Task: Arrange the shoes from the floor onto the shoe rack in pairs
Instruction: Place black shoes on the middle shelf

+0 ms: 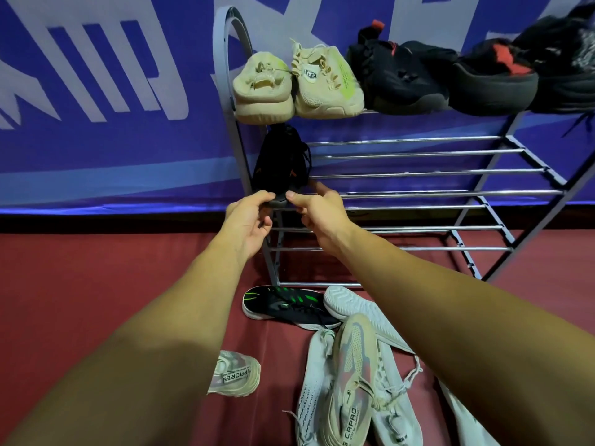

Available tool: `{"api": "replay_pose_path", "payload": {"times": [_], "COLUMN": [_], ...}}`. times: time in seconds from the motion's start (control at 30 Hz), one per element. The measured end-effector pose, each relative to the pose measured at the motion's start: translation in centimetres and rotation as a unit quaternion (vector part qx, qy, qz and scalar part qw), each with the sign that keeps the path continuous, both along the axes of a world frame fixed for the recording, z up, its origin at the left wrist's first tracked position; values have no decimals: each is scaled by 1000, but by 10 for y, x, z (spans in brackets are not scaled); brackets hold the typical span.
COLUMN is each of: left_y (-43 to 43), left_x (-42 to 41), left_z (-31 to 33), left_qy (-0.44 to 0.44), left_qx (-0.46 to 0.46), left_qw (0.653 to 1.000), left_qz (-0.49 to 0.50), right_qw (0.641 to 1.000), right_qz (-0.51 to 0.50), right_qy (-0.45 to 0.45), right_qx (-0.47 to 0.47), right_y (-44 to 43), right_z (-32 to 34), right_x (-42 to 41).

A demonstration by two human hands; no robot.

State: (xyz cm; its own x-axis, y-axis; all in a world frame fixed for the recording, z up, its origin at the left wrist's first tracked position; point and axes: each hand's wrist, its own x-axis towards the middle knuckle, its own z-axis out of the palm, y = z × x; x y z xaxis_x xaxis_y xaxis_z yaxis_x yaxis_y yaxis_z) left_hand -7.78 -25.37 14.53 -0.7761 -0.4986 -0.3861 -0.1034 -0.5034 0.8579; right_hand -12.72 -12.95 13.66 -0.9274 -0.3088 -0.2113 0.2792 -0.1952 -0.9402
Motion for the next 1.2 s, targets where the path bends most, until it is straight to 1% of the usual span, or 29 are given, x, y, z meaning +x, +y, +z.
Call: {"api": "replay_pose_path", "payload": {"times": [0.2, 0.33, 0.4, 0.47, 0.57, 0.63, 0.67, 0.73, 0.83, 0.9, 0.97, 1.03, 1.1, 1.17, 1.2], "left_y": [2, 4, 7, 13, 29, 43, 50, 65, 92, 115, 141, 172, 207, 245, 264], "left_x": [1, 5, 7, 9, 11, 9, 8, 2, -11, -22, -32, -43, -53, -61, -64], "left_z": [-3, -2, -2, -4, -12, -18, -22, -28, -40, -51, -60, -69, -76, -85, -90], "left_qy": [-23, -49, -64, -86, -121, -133, -141, -160, -166, -162, -157, -149, -136, -115, -106], "left_qx": [-39, -76, -96, -117, -162, -204, -239, -324, -430, -475, -503, -522, -542, -546, -545], "left_qw": [999, 996, 993, 987, 966, 951, 938, 899, 826, 779, 735, 696, 658, 631, 620], "left_qz": [-5, -16, -34, -74, -159, -191, -207, -248, -324, -376, -426, -470, -505, -539, -554], "right_qw": [998, 988, 977, 961, 929, 910, 901, 880, 818, 773, 741, 725, 716, 709, 711], "right_qz": [-7, 30, 57, 78, 97, 104, 108, 121, 158, 197, 223, 234, 234, 231, 224], "right_qy": [31, 77, 100, 134, 184, 196, 200, 198, 191, 184, 163, 138, 107, 72, 55], "right_qx": [47, 132, 179, 229, 307, 350, 370, 415, 519, 574, 611, 633, 649, 663, 665], "right_y": [-3, 3, 17, 32, 55, 72, 83, 107, 152, 183, 217, 254, 289, 320, 334], "right_z": [-3, -4, -2, -3, -4, -3, -4, -7, -12, -19, -25, -27, -31, -38, -43], "right_x": [-3, -5, -3, -3, -4, -7, -9, -13, -13, -14, -13, -9, -7, -7, -8]}}
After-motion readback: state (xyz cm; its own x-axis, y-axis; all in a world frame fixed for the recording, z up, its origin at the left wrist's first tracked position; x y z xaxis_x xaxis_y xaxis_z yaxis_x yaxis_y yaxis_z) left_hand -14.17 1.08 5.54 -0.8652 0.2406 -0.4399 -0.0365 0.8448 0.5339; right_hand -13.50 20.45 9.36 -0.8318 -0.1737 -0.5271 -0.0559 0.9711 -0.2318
